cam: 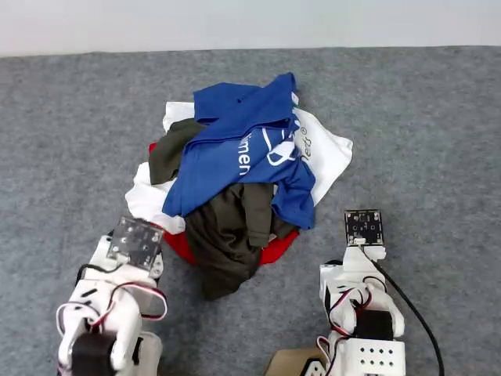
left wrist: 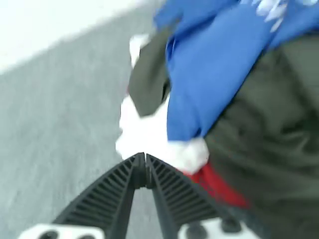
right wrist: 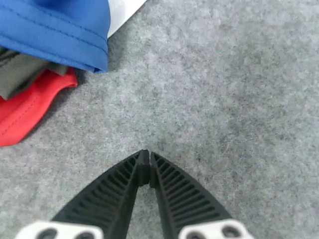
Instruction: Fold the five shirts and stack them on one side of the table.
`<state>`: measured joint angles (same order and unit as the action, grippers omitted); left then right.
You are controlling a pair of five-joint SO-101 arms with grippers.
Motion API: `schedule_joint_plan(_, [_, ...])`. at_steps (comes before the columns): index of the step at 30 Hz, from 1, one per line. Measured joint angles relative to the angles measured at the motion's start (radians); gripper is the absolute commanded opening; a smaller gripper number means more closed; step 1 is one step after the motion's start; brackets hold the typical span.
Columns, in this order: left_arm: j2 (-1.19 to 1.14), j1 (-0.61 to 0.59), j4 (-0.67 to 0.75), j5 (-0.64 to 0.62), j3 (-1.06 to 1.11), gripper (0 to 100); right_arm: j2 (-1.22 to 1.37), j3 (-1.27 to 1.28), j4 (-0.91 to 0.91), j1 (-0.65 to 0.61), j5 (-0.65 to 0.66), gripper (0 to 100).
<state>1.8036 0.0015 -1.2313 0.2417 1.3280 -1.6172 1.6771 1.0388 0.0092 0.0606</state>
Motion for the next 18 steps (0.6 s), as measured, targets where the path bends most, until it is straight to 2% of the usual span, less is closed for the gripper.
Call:
schedule_joint_plan(4, [-0.002, 0.072, 0.021, -0.103, -0.127, 1, 0.0, 0.0, 0.0, 0.0, 0.0, 0.9])
schedule_joint_plan(7, [-0.087, 0.124, 0.028, -0.146, -0.213, 1, 0.0, 0.0, 0.0, 0.0, 0.0, 0.9])
schedule_joint_plan(13, [-0.457, 0.19, 0.031, -0.199, -0.457, 1, 0.0, 0.0, 0.0, 0.0, 0.0, 0.9])
schedule_joint_plan(18, [-0.802, 0.221, 0.04, -0.175, -0.695, 1, 0.0, 0.0, 0.0, 0.0, 0.0, 0.9])
